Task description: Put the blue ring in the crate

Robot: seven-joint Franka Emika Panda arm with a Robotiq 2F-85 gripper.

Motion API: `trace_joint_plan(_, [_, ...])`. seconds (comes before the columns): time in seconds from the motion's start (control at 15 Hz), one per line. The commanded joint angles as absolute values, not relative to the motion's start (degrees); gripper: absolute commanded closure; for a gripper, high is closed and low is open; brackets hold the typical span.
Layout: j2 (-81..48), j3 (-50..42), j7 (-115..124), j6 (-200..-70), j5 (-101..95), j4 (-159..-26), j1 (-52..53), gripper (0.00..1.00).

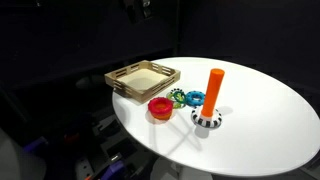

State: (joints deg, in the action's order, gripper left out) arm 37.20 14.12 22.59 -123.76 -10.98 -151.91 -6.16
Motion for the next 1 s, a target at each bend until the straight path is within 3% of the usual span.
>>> trace_joint_plan(0.0, [37.04, 13.18, 23.11, -123.48, -11.68, -151.77, -5.15, 0.00])
trace_joint_plan(0.93, [29.67, 11.09, 23.47, -126.54, -9.71, -144.38, -5.55, 0.00])
